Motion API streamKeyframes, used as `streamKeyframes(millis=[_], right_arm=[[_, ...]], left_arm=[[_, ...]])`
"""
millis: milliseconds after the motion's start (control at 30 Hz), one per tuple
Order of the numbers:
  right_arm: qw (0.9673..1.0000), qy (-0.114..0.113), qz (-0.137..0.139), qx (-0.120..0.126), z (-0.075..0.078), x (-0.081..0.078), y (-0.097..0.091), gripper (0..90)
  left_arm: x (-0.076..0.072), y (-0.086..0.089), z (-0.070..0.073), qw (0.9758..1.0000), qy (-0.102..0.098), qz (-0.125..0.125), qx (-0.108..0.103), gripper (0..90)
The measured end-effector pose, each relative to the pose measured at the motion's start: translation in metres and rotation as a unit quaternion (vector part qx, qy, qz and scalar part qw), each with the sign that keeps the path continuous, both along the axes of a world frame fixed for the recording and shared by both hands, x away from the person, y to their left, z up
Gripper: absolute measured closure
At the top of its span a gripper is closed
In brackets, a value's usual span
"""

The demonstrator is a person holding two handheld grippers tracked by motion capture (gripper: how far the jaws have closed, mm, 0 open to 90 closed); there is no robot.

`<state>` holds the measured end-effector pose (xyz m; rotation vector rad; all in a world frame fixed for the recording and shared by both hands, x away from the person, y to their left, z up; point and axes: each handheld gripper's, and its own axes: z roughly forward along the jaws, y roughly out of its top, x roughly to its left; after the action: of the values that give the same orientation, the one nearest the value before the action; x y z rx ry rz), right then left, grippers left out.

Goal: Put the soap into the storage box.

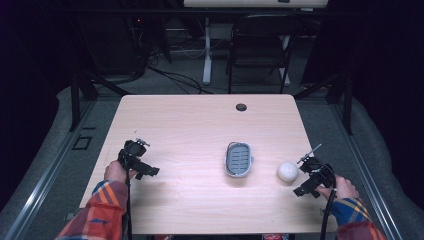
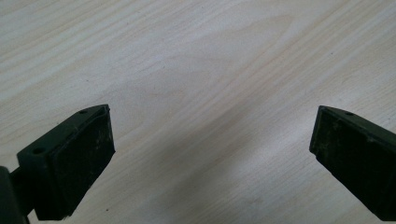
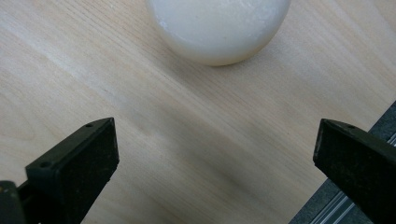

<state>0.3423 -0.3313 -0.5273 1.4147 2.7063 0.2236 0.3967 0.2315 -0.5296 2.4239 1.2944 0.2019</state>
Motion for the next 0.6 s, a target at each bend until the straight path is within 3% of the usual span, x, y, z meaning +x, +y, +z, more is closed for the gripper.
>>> streamKeyframes(millis=[233,267,333,600], right_arm=[[1.0000,0.003,0.001,0.001,0.0009,-0.0003,0.0018,0.0],[0.9998,-0.008,-0.011,0.012,-0.0014,-0.0017,0.0031,0.0],[0.9999,0.004,0.007,-0.008,0.0025,0.0002,0.0036,0.0],[1.0000,0.001,-0.004,0.003,0.0040,0.0005,0.0074,0.0]], left_arm=[[-0.0009,0.0004,0.0005,1.0000,-0.001,0.000,-0.001,0.0],[-0.0007,0.0012,0.0005,1.0000,-0.001,0.000,0.000,0.0],[-0.0007,0.0009,0.0007,1.0000,0.000,0.000,0.000,0.0],[-0.0003,-0.0005,0.0006,1.0000,0.001,-0.003,0.000,0.0]])
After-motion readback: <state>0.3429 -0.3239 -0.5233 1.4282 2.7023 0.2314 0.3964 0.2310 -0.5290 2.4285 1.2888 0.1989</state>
